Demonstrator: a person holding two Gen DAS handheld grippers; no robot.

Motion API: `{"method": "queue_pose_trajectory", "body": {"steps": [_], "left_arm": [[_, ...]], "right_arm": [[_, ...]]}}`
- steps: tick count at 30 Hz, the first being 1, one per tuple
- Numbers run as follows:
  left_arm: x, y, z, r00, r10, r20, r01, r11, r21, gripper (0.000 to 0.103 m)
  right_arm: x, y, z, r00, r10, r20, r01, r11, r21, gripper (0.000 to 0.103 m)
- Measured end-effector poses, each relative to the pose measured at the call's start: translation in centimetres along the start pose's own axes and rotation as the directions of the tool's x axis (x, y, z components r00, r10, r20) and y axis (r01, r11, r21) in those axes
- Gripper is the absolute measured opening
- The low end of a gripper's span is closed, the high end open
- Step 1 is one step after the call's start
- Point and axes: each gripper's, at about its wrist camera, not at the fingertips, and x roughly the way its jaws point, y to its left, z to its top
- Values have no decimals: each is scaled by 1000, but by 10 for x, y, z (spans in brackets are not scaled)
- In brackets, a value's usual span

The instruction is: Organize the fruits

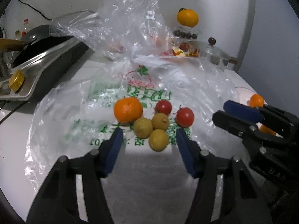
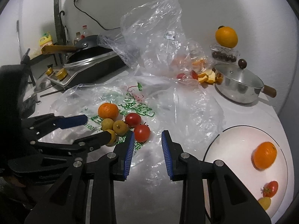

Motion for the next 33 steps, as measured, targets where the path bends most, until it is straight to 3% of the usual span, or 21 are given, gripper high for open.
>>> {"method": "queue_pose_trajectory", "body": {"steps": [4, 6, 12, 21, 33], "left_arm": [[8, -4, 0, 999, 13, -34, -12, 1000, 12, 50], [12, -7, 0, 999, 15, -51, -14, 1000, 24, 41], [13, -9, 1, 999, 5, -52, -3, 1000, 29, 25], [-4, -4, -2, 998, -58, 4, 58, 998, 14, 25], [-19, 16, -3, 982, -172, 83, 176, 983, -45, 25]], "right_arm": [[2, -5, -2, 1000, 17, -5, -17, 1000, 15, 32], [1, -6, -2, 1000, 20, -3, -20, 1000, 20, 32], [2, -4, -3, 1000, 23, -3, -23, 1000, 16, 32], [12, 5, -2, 999, 9, -39, -9, 1000, 1, 31], [44, 13, 13, 990, -48, -136, 52, 998, 32, 32]]}}
